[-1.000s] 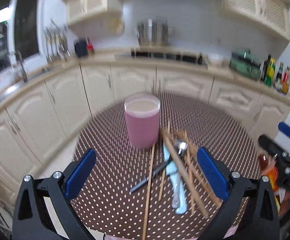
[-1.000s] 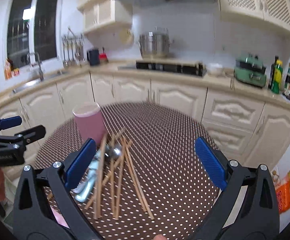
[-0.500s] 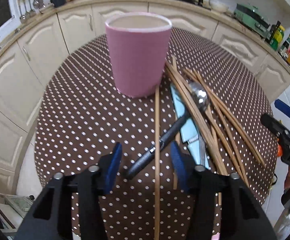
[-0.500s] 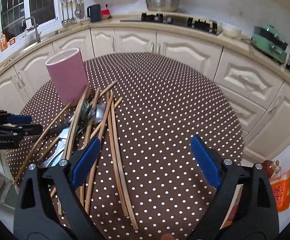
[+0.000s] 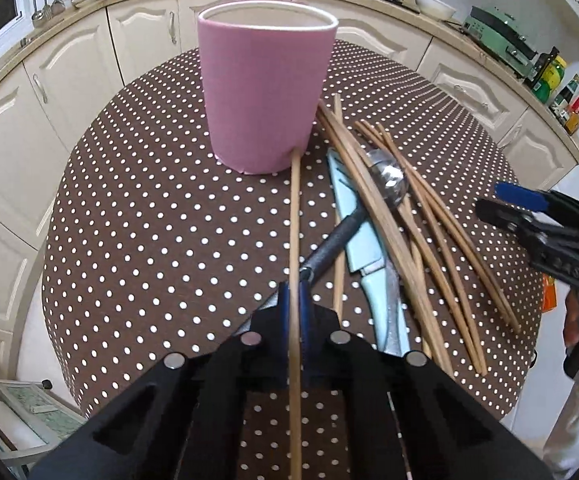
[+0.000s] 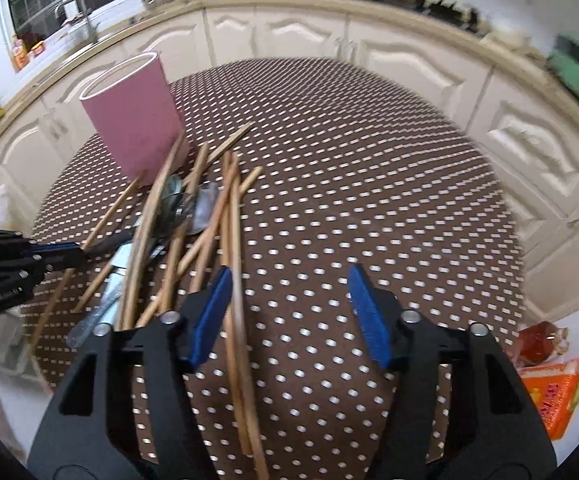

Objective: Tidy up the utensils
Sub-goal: 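Grasp a wooden chopstick with the left gripper while the right gripper grasps another, then lift both chopsticks over the pink cup and open both grippers to drop them in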

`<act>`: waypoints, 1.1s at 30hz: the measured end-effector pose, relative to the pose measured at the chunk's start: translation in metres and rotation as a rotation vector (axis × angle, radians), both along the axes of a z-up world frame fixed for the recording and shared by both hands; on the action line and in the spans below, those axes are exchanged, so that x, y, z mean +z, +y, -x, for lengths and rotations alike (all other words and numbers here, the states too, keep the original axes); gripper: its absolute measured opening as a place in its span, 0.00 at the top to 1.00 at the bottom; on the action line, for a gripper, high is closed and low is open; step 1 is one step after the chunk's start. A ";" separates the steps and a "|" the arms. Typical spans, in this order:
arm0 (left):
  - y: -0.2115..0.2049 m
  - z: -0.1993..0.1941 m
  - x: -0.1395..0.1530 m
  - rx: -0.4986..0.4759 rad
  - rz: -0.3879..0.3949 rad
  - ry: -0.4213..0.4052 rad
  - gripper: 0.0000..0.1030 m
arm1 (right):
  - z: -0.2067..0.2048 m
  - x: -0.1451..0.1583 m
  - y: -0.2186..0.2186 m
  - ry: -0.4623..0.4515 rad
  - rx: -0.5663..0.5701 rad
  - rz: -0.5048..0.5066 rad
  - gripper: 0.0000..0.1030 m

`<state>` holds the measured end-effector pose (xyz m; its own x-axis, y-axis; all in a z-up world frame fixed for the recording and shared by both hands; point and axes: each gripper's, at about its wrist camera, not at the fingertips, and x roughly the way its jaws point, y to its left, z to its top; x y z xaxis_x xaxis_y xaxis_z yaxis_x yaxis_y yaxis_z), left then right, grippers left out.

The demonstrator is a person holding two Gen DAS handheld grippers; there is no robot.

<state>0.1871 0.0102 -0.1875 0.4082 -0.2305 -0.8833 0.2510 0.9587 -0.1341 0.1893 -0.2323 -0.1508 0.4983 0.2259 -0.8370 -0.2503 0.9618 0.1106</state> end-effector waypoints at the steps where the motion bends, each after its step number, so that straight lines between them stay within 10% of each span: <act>1: 0.000 0.002 0.003 -0.008 0.008 -0.003 0.95 | -0.004 -0.001 0.002 0.020 0.015 -0.005 0.53; 20: -0.013 0.036 0.045 -0.053 0.116 -0.126 0.95 | -0.062 -0.022 0.024 0.188 0.102 0.112 0.83; 33: 0.000 0.030 0.112 0.001 0.235 -0.427 0.95 | -0.064 0.027 -0.006 0.035 0.043 -0.059 0.94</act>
<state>0.1572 0.0100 -0.0756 0.7229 -0.4034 -0.5610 0.3301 0.9149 -0.2324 0.2533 -0.2382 -0.1240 0.4581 0.2958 -0.8382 -0.2858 0.9419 0.1762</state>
